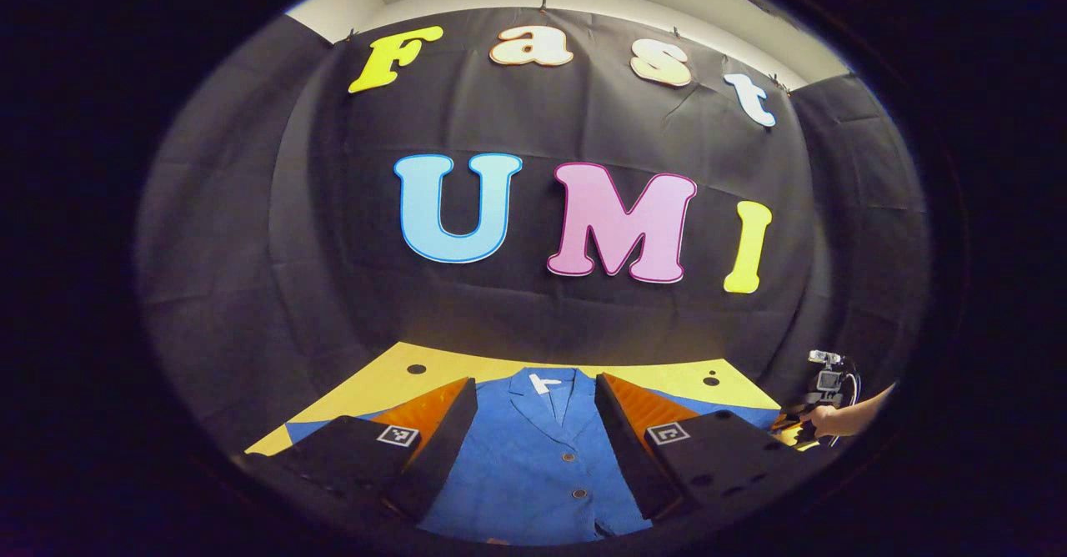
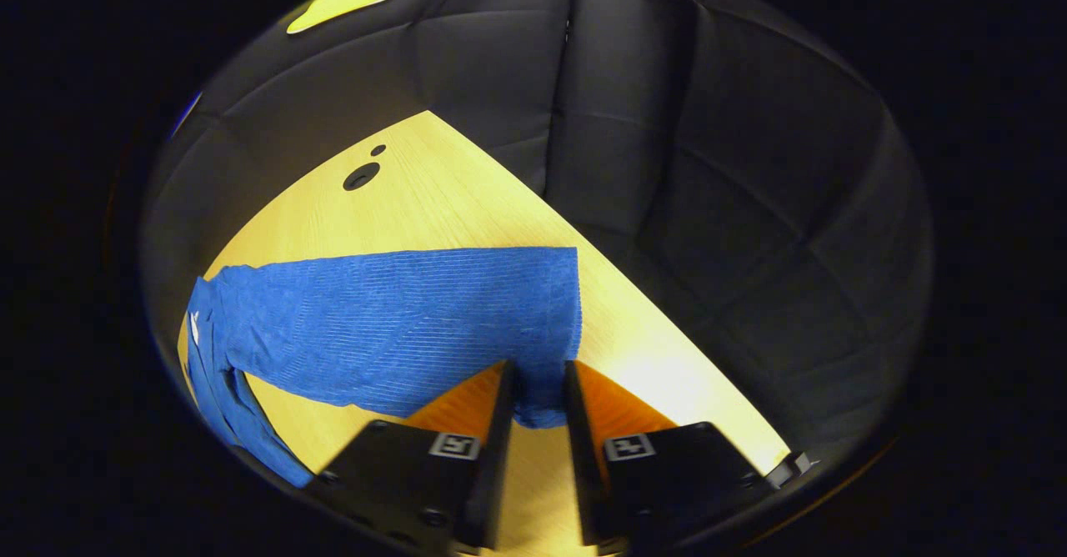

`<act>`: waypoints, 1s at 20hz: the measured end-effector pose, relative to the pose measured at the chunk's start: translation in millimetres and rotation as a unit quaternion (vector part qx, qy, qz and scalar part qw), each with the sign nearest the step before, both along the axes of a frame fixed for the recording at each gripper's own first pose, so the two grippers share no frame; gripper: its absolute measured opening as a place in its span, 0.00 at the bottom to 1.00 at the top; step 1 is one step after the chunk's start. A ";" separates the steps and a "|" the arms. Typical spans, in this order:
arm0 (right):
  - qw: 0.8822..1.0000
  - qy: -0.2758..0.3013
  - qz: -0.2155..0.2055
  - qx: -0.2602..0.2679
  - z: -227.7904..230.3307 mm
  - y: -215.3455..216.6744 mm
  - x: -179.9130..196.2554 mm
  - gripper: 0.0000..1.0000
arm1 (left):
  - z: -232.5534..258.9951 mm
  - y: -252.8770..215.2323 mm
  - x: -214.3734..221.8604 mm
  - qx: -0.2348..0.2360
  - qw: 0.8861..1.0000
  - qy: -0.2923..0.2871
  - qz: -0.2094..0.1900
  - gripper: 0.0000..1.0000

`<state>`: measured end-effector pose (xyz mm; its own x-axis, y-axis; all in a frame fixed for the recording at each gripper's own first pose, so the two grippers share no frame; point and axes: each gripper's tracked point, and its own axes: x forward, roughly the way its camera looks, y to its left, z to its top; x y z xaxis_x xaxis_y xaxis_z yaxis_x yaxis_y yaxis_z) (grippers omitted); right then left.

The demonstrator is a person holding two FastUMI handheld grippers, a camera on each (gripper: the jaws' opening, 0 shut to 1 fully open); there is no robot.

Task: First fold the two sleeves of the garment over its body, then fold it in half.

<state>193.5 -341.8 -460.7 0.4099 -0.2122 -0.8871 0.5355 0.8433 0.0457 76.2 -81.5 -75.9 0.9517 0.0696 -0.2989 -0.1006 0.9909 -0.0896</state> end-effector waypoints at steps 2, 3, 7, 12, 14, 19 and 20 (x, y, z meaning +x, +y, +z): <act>1.000 -0.022 0.006 0.011 0.7 5.4 6.0 0.09 | -4.5 0.7 -2.2 -0.002 1.000 0.006 0.002 0.82; 0.999 -0.026 0.013 0.023 2.5 13.0 6.3 0.05 | -6.9 0.7 -3.7 -0.002 1.000 0.009 0.002 0.82; 0.992 -0.114 0.050 -0.001 49.3 35.3 36.8 0.05 | -14.5 7.1 -11.0 0.000 1.000 0.020 0.006 0.81; 0.979 -0.153 0.132 0.039 106.9 121.5 77.1 0.04 | -25.3 18.6 -25.6 -0.016 0.999 0.024 0.026 0.81; 0.970 -0.167 0.167 0.049 120.6 165.7 94.1 0.05 | -31.0 23.7 -30.2 -0.022 0.999 0.028 0.032 0.81; 0.947 -0.162 0.243 0.134 122.5 311.3 108.6 0.04 | -36.3 51.1 -57.5 -0.023 0.997 0.030 0.073 0.81; 0.941 -0.159 0.255 0.155 122.2 342.8 107.7 0.04 | -38.4 59.0 -65.9 -0.023 0.996 0.032 0.085 0.81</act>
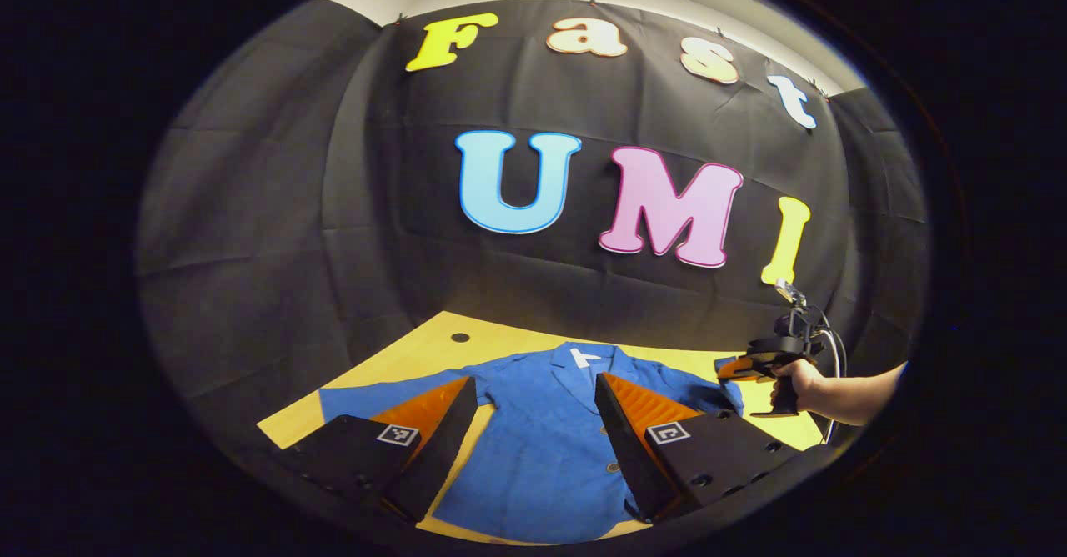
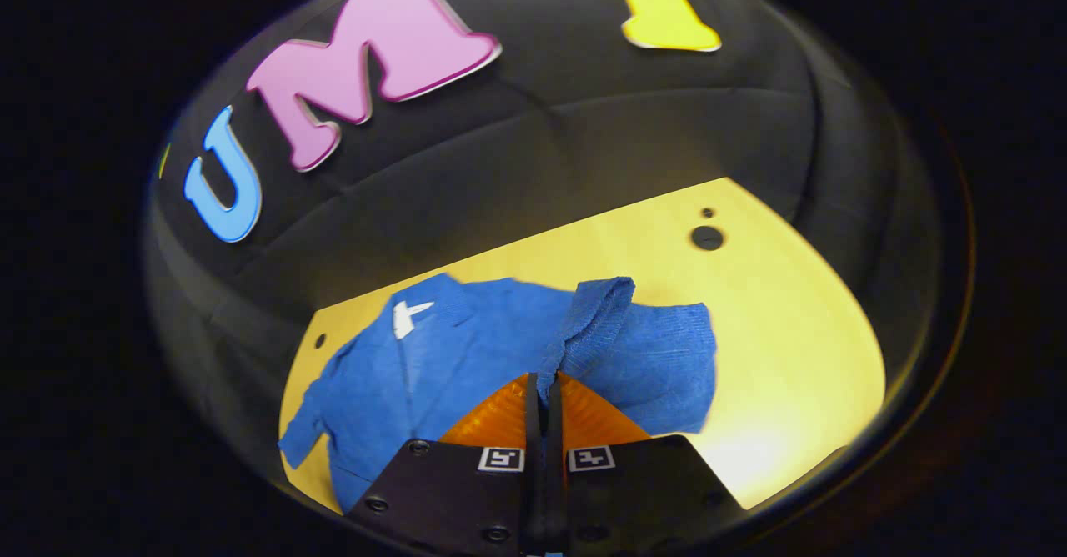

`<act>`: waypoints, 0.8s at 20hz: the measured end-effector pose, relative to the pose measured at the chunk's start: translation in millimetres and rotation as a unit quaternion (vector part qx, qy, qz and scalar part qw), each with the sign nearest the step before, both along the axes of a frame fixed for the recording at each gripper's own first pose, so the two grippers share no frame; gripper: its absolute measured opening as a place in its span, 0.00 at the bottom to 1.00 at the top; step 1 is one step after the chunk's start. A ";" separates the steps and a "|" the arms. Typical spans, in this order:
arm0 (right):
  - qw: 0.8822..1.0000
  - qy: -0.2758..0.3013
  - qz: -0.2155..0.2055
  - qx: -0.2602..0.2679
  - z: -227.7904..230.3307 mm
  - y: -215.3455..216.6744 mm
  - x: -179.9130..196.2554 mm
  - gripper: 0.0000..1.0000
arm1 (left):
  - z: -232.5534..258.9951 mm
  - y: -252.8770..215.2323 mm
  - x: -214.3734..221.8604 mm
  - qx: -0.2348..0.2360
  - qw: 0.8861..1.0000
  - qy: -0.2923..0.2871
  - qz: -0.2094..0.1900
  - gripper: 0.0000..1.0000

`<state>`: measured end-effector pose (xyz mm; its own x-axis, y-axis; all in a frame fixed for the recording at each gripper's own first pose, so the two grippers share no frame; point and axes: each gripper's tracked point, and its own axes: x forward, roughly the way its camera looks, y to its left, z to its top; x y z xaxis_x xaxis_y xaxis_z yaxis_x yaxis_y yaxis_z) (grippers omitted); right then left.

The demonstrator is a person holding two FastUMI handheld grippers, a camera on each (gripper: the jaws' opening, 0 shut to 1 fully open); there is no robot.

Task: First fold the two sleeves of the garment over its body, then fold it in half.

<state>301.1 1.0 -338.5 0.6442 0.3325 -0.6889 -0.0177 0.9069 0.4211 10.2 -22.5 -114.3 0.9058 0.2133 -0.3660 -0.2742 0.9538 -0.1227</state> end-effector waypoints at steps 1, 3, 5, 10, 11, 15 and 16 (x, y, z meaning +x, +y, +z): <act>1.000 0.006 0.017 0.021 1.3 30.4 -2.9 0.04 | -4.0 9.0 -10.1 0.000 1.000 0.004 0.014 0.81; 0.997 0.017 0.054 0.060 5.4 89.4 -12.2 0.04 | -11.2 28.5 -31.6 -0.001 0.999 0.015 0.047 0.81; 0.992 0.028 0.090 0.083 5.2 141.6 -27.9 0.05 | -17.1 46.2 -55.0 -0.003 0.996 0.025 0.081 0.81; 0.972 0.059 0.135 0.183 13.1 244.2 -59.2 0.05 | -27.9 74.2 -98.5 -0.010 0.989 0.041 0.140 0.81; 0.967 0.065 0.134 0.207 12.5 257.9 -60.9 0.04 | -31.0 76.0 -103.6 -0.011 0.988 0.043 0.145 0.81; 0.948 0.110 0.106 0.278 -4.3 282.8 -64.0 0.26 | -43.2 77.7 -111.3 -0.024 0.988 0.043 0.145 0.81; 0.946 0.117 0.101 0.286 -9.1 281.8 -65.5 0.43 | -45.4 78.3 -108.8 -0.030 0.989 0.038 0.142 0.82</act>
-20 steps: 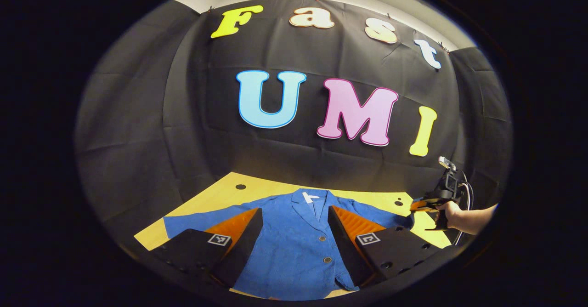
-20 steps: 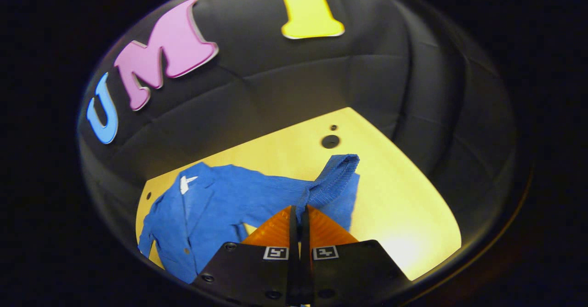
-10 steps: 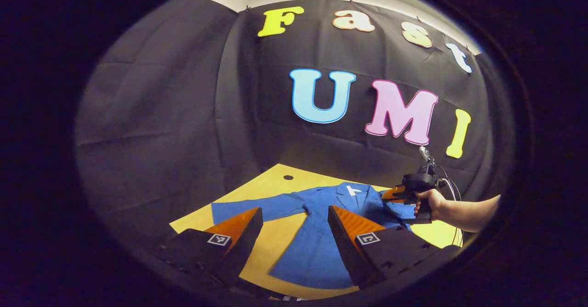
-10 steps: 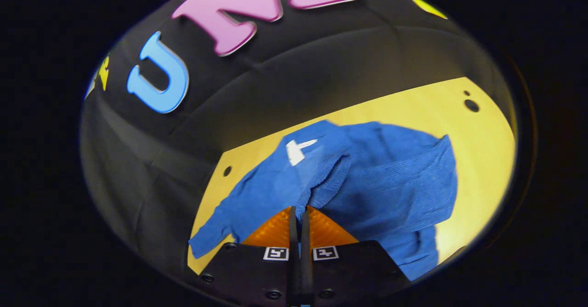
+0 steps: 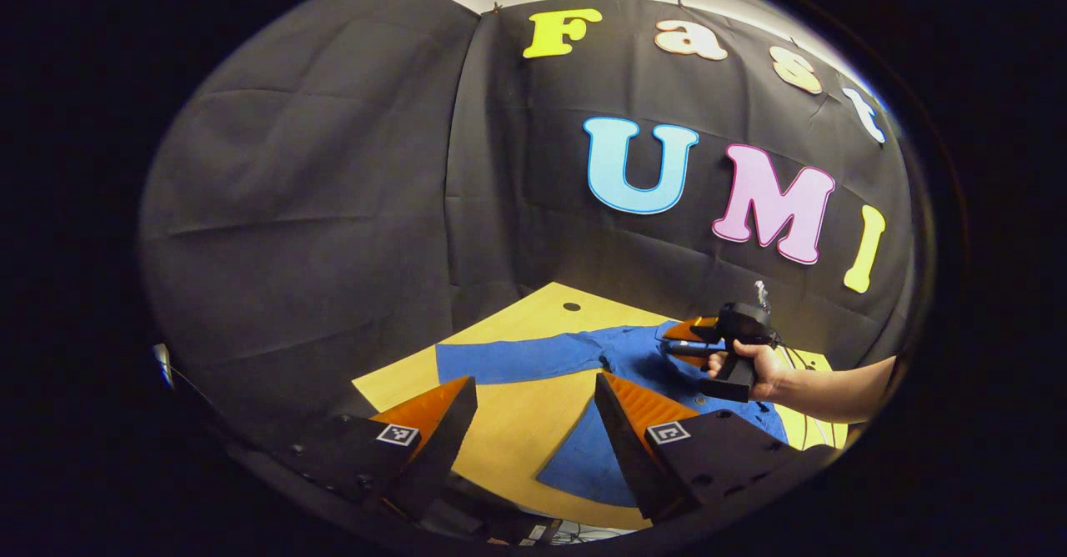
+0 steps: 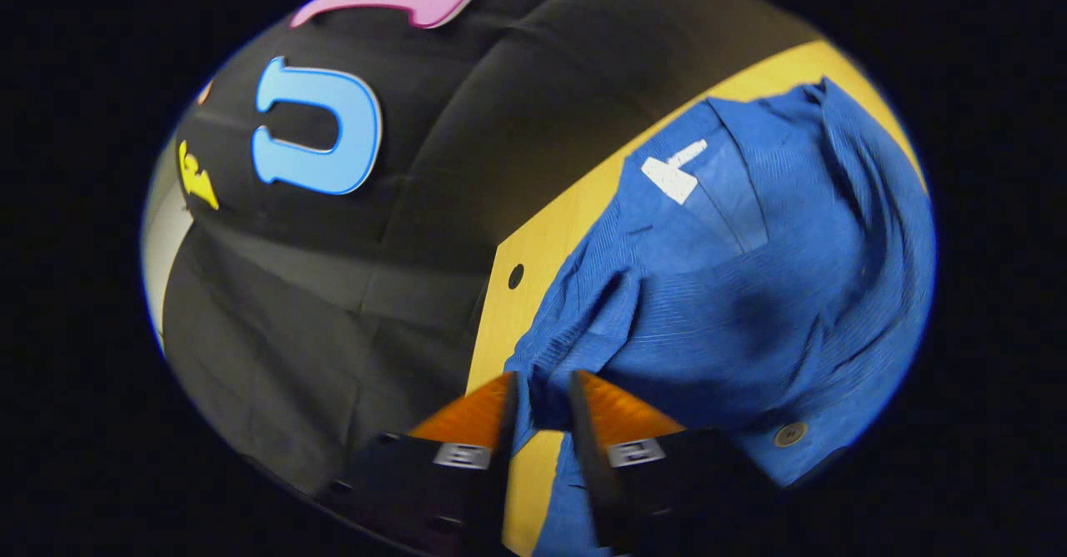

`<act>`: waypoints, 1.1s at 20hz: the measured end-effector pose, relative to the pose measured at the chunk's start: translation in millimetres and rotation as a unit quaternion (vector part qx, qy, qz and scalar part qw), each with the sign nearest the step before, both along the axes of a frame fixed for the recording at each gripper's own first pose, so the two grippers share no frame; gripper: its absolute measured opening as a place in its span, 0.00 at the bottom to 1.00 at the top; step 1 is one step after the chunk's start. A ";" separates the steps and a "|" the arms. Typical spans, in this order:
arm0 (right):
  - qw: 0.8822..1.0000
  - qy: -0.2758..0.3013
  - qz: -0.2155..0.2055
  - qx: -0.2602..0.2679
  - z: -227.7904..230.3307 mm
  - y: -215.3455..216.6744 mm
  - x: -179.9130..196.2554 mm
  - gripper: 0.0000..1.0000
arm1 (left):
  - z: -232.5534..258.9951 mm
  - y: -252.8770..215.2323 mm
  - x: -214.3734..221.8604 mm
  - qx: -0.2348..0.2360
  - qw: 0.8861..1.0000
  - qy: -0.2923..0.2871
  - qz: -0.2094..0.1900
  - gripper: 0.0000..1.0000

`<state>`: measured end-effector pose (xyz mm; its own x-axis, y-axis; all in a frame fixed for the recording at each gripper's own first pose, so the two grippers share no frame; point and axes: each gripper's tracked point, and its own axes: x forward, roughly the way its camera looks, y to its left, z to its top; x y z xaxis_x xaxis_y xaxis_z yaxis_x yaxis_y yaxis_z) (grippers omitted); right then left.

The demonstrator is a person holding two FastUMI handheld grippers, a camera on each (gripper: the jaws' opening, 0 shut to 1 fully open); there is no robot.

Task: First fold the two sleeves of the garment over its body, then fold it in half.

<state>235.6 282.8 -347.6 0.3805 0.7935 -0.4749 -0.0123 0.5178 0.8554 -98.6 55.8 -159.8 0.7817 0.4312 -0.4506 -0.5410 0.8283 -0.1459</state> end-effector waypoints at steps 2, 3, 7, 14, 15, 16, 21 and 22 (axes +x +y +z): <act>0.999 -0.022 -0.012 -0.028 -7.4 -16.4 -0.9 0.79 | -8.1 1.0 9.1 -0.010 1.000 -0.012 -0.006 0.80; 0.998 -0.039 -0.018 -0.046 -0.8 -30.9 1.5 0.96 | -15.1 4.7 14.8 -0.014 1.000 -0.013 -0.005 0.82; 0.989 -0.106 -0.048 -0.095 38.9 -109.2 -9.8 0.97 | -53.7 45.9 41.4 -0.018 1.000 -0.001 0.007 0.82; 0.941 -0.246 -0.105 -0.207 123.0 -273.4 -52.2 0.97 | -153.6 152.6 98.8 -0.072 0.987 0.130 0.060 0.85; 0.933 -0.258 -0.116 -0.223 133.9 -296.9 -60.3 0.97 | -166.1 166.1 105.9 -0.082 0.983 0.146 0.077 0.84; 0.928 -0.262 -0.124 -0.233 141.2 -313.6 -68.6 0.97 | -169.8 170.4 108.2 -0.087 0.980 0.157 0.088 0.85; 0.896 -0.285 -0.170 -0.295 179.5 -391.5 -91.9 0.97 | -198.0 178.3 156.6 -0.133 0.960 0.221 0.108 0.84; 0.892 -0.290 -0.170 -0.303 185.8 -399.0 -98.0 0.97 | -204.1 178.5 164.7 -0.149 0.955 0.231 0.111 0.84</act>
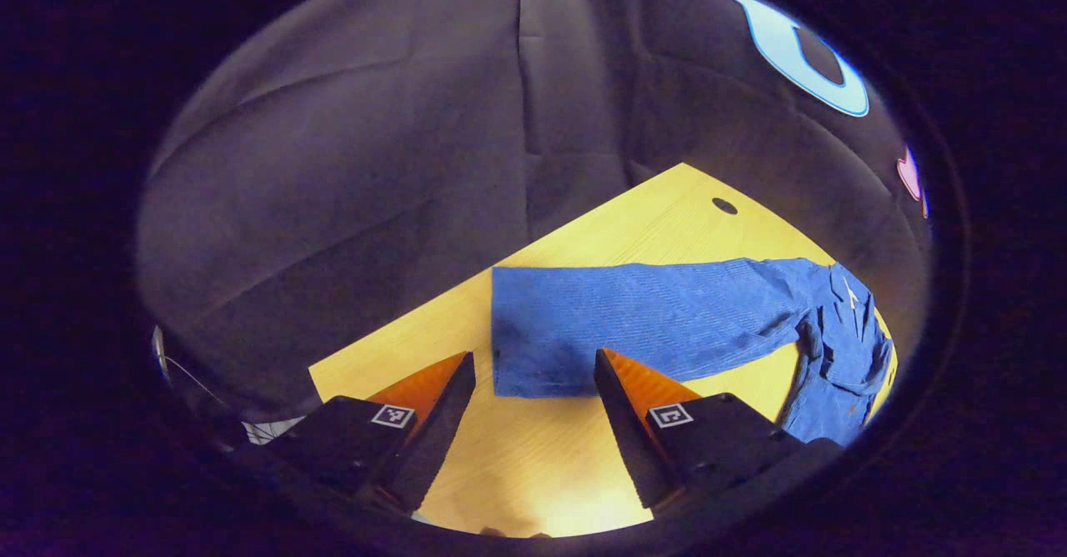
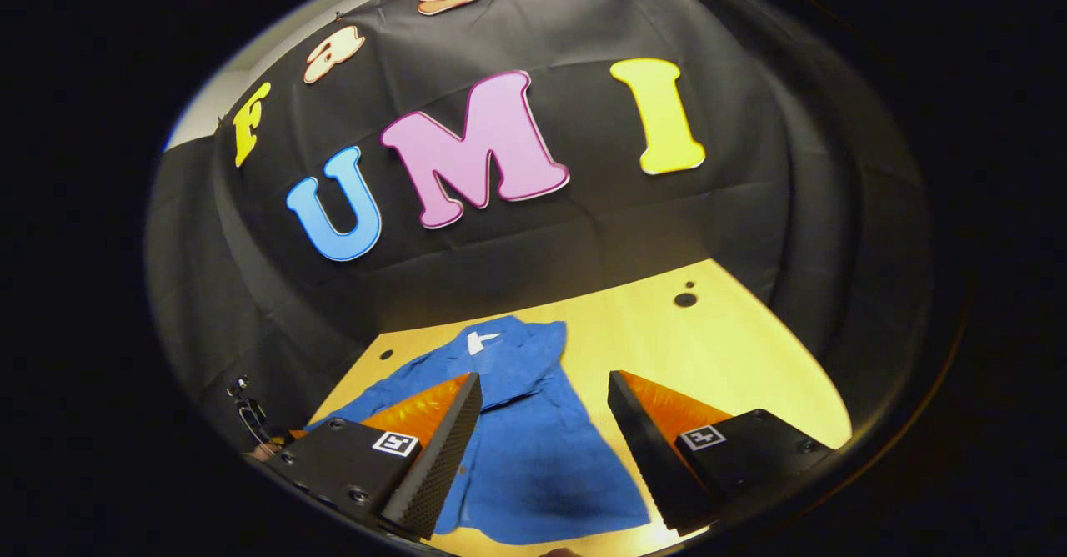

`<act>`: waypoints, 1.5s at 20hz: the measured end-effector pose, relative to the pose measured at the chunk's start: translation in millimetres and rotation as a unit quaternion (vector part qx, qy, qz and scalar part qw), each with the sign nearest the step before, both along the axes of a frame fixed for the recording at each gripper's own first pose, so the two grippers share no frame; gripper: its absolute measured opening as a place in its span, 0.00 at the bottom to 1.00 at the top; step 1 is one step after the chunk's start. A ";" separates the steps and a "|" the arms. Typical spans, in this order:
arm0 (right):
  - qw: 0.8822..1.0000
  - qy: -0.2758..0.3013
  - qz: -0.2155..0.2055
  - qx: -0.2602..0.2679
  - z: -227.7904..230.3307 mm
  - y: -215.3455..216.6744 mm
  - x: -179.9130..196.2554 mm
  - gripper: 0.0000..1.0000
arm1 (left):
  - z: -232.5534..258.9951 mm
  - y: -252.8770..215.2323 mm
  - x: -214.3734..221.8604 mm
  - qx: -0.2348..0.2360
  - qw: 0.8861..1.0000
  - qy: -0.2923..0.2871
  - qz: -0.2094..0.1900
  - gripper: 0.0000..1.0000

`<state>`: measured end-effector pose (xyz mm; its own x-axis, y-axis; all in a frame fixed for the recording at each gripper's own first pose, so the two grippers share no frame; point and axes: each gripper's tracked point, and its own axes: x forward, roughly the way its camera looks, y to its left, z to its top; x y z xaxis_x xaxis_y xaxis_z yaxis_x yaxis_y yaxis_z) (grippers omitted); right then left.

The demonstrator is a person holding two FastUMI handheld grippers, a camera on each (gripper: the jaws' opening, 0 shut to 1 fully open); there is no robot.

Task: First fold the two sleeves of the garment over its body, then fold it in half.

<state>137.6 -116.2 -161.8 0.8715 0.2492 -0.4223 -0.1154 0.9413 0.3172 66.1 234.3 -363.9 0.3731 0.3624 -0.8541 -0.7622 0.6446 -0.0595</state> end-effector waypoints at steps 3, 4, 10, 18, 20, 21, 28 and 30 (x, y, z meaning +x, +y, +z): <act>1.000 -0.011 -0.010 -0.015 12.9 -13.9 -5.6 0.97 | -18.7 12.3 -13.9 -0.007 1.000 0.030 0.003 0.84; 1.000 -0.010 -0.014 -0.015 12.1 -15.7 -4.0 0.97 | -21.3 12.3 -11.2 -0.009 0.999 0.034 -0.005 0.82; 1.000 0.004 0.000 -0.021 0.1 -1.5 -17.5 0.97 | -18.3 14.4 1.3 -0.016 0.999 0.035 -0.015 0.50; 0.999 0.034 0.019 -0.023 -25.1 11.1 -28.0 0.97 | -14.9 6.8 9.2 -0.093 0.994 -0.058 0.015 0.00; 0.999 0.041 0.018 -0.019 -30.4 9.7 -29.6 0.97 | -0.1 -5.2 23.7 -0.094 0.992 -0.085 0.001 0.00; 0.999 0.043 0.016 -0.017 -31.7 6.0 -29.9 0.97 | 10.7 -12.3 39.6 -0.092 0.989 -0.116 -0.013 0.00; 0.998 0.057 -0.014 -0.012 -40.7 -5.3 -33.5 0.98 | 134.6 -163.7 177.2 -0.139 0.924 -0.288 -0.212 0.00; 0.997 0.066 -0.021 -0.014 -49.5 -13.6 -38.5 0.98 | 159.0 -232.7 207.6 -0.179 0.886 -0.326 -0.276 0.00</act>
